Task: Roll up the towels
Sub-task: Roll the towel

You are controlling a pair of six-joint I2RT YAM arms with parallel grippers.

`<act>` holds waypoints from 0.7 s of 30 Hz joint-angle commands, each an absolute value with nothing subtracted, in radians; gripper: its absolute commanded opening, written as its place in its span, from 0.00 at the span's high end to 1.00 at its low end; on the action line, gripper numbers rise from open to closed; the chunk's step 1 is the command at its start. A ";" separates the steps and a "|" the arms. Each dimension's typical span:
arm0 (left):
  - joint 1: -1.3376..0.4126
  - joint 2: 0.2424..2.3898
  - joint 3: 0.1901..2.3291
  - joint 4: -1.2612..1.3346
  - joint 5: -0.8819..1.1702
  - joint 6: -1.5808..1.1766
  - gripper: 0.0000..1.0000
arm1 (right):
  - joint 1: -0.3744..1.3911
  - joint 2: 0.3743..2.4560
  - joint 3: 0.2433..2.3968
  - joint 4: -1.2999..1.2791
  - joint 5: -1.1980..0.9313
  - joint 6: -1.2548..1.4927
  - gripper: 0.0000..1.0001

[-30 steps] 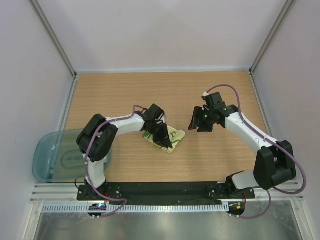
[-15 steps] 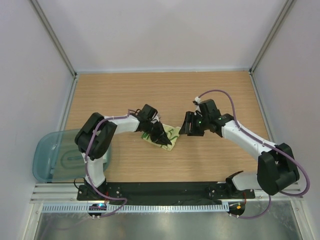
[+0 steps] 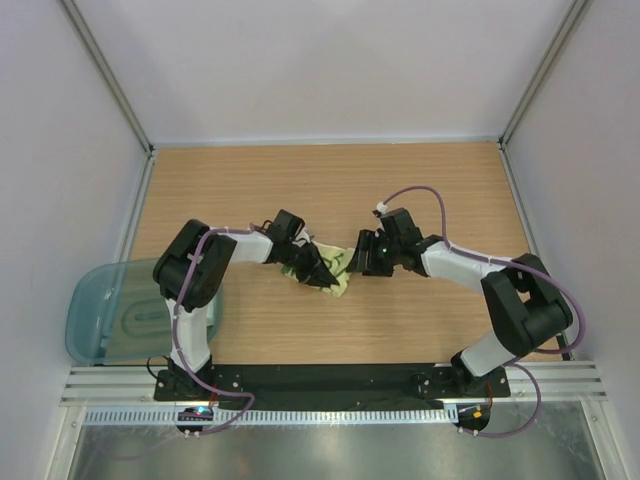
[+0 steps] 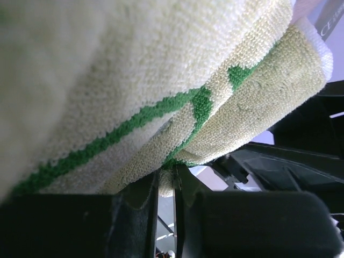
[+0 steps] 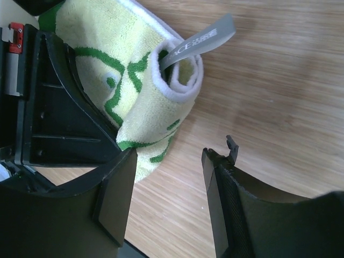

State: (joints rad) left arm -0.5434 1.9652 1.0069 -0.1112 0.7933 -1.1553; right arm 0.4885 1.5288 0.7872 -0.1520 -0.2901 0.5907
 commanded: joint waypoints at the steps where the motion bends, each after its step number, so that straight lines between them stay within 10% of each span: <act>1: -0.508 2.023 0.982 -0.141 0.816 -1.181 0.97 | 0.517 1.557 0.785 -0.019 -0.273 0.614 0.41; 21: -0.486 2.059 1.000 -0.140 0.890 -1.149 0.92 | 0.554 1.710 0.738 0.255 -0.273 0.667 0.50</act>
